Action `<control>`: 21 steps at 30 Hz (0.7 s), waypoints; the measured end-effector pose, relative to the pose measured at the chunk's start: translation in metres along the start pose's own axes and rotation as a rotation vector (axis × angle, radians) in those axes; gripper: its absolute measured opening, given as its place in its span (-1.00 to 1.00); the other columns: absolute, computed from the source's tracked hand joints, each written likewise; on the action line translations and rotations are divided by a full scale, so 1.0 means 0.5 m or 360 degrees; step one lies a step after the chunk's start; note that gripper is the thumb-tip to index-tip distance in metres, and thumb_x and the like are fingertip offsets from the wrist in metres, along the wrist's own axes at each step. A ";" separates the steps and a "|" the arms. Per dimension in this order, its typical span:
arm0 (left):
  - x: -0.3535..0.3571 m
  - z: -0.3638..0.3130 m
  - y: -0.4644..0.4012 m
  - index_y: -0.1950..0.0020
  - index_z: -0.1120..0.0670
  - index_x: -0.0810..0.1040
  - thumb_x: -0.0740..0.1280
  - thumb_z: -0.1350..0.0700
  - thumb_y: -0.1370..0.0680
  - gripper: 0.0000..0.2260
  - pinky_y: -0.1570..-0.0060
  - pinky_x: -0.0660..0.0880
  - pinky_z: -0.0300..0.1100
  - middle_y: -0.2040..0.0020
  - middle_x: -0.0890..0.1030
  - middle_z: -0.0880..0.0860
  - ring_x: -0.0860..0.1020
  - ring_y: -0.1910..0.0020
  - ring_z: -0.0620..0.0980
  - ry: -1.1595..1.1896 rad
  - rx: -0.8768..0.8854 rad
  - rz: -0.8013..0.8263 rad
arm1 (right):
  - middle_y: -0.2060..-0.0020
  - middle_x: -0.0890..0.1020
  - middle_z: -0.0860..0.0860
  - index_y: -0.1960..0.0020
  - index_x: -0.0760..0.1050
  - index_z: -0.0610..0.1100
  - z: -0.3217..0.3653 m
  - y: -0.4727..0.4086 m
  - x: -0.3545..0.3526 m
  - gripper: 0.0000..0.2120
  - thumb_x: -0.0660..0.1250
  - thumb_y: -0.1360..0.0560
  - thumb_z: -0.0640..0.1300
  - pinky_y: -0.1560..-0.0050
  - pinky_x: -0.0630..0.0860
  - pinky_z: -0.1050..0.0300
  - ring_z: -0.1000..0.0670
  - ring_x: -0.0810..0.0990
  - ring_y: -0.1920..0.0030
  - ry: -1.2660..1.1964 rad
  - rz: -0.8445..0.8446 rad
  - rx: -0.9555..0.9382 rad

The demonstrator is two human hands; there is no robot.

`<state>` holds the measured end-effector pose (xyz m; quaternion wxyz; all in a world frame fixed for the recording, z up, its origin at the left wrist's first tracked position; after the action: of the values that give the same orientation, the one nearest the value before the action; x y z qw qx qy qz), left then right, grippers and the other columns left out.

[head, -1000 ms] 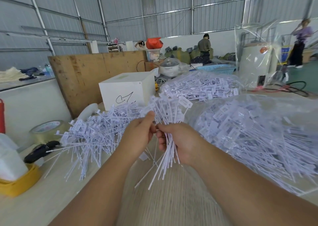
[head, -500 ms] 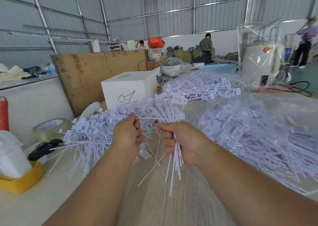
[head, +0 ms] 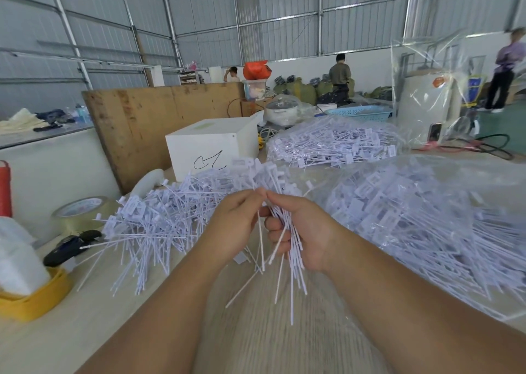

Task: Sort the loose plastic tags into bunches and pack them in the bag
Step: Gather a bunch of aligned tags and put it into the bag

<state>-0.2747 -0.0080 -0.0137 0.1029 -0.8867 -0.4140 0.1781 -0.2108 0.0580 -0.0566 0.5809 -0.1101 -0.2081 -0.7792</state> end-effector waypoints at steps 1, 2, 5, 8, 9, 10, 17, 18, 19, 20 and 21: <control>0.001 -0.005 0.002 0.48 -0.04 0.39 0.24 -0.17 -0.59 -0.54 0.43 0.19 -0.21 0.47 0.29 0.00 0.23 0.51 -0.08 -0.0011 0.0029 0.0033 | 0.54 0.35 0.04 0.26 0.46 -0.12 -0.001 0.000 -0.002 -0.69 0.28 -0.56 0.06 0.64 0.17 0.33 0.12 0.20 0.62 0.0008 -0.0004 0.0007; 0.003 -0.008 0.004 0.50 -0.03 0.35 0.23 -0.25 -0.56 -0.51 0.40 0.20 -0.20 0.49 0.28 0.00 0.23 0.50 -0.06 -0.0041 0.0047 0.0064 | 0.54 0.36 0.04 0.28 0.47 -0.11 -0.003 0.000 -0.003 -0.68 0.28 -0.56 0.05 0.63 0.17 0.32 0.12 0.21 0.62 0.0026 -0.0008 0.0013; 0.010 0.002 0.008 0.54 -0.03 0.30 0.14 -0.32 -0.49 -0.49 0.43 0.17 -0.21 0.54 0.24 -0.04 0.20 0.55 -0.09 -0.0079 -0.0030 0.0125 | 0.53 0.36 0.05 0.35 0.51 -0.11 -0.009 0.004 0.003 -0.66 0.31 -0.52 0.06 0.63 0.14 0.34 0.14 0.19 0.62 0.0066 0.0065 0.0087; 0.008 0.017 0.006 0.56 -0.02 0.34 0.11 -0.32 -0.55 -0.43 0.40 0.19 -0.16 0.57 0.28 -0.08 0.24 0.58 -0.12 -0.0201 -0.0132 0.0109 | 0.53 0.37 0.04 0.38 0.53 -0.13 -0.015 0.005 0.005 -0.63 0.30 -0.53 0.04 0.64 0.19 0.34 0.14 0.22 0.64 0.0101 0.0076 0.0138; 0.005 0.019 0.003 0.56 -0.02 0.37 0.12 -0.26 -0.60 -0.42 0.38 0.21 -0.15 0.58 0.31 -0.09 0.28 0.58 -0.13 -0.0287 -0.0124 0.0087 | 0.52 0.38 0.02 0.42 0.52 -0.12 -0.016 0.003 0.001 -0.60 0.29 -0.54 0.02 0.64 0.21 0.33 0.12 0.25 0.64 0.0121 0.0032 0.0130; 0.004 0.022 0.001 0.56 -0.03 0.41 0.12 -0.20 -0.63 -0.42 0.37 0.23 -0.14 0.59 0.35 -0.09 0.30 0.58 -0.15 -0.0344 -0.0126 0.0074 | 0.51 0.40 0.00 0.43 0.51 -0.12 -0.017 0.001 -0.004 -0.59 0.27 -0.56 0.00 0.64 0.23 0.32 0.10 0.28 0.65 0.0144 -0.0010 0.0116; -0.012 0.054 0.002 0.49 0.05 0.51 0.32 -0.10 -0.58 -0.54 0.59 0.27 -0.35 0.55 0.50 0.06 0.42 0.65 -0.06 -0.0083 -0.0368 -0.0046 | 0.51 0.56 -0.08 0.23 0.50 -0.26 -0.024 0.007 0.020 -0.77 0.23 -0.59 -0.26 0.51 0.48 0.23 0.03 0.51 0.55 0.0317 0.0044 0.0113; -0.013 0.053 0.003 0.49 0.05 0.50 0.35 -0.08 -0.56 -0.56 0.61 0.27 -0.39 0.57 0.50 0.04 0.43 0.66 -0.06 -0.0044 -0.0357 -0.0070 | 0.52 0.56 -0.08 0.22 0.49 -0.27 -0.027 0.006 0.025 -0.78 0.21 -0.59 -0.28 0.42 0.50 0.16 0.02 0.52 0.52 0.0317 0.0066 0.0123; -0.013 0.050 0.006 0.50 0.06 0.49 0.39 -0.07 -0.54 -0.57 0.61 0.28 -0.40 0.57 0.50 0.03 0.44 0.66 -0.06 -0.0028 -0.0345 -0.0096 | 0.51 0.56 -0.09 0.20 0.50 -0.27 -0.028 0.005 0.028 -0.79 0.19 -0.59 -0.29 0.34 0.53 0.11 0.01 0.54 0.48 0.0293 0.0079 0.0130; -0.013 0.047 0.007 0.49 0.06 0.48 0.42 -0.07 -0.51 -0.59 0.59 0.30 -0.40 0.57 0.51 0.02 0.45 0.64 -0.07 -0.0026 -0.0334 -0.0120 | 0.49 0.58 -0.11 0.17 0.51 -0.28 -0.028 0.004 0.030 -0.80 0.17 -0.59 -0.32 0.29 0.57 0.08 -0.01 0.58 0.46 0.0243 0.0085 0.0135; -0.013 0.044 0.008 0.47 0.06 0.46 0.44 -0.07 -0.49 -0.60 0.58 0.31 -0.39 0.57 0.51 0.01 0.45 0.63 -0.07 -0.0030 -0.0320 -0.0139 | 0.47 0.59 -0.13 0.14 0.51 -0.30 -0.027 0.004 0.031 -0.81 0.16 -0.57 -0.36 0.28 0.60 0.08 -0.03 0.61 0.44 0.0189 0.0090 0.0134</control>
<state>-0.2847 -0.0145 -0.0337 0.0173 -0.8720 -0.4690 0.1394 -0.2125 0.0380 -0.0618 0.6182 -0.0450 -0.2027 -0.7581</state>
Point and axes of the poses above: each hand's wrist, its own y-axis away from the middle knuckle, its own x-axis out of the palm, z = x × y, the point moved 9 cm from there along -y, towards the middle knuckle
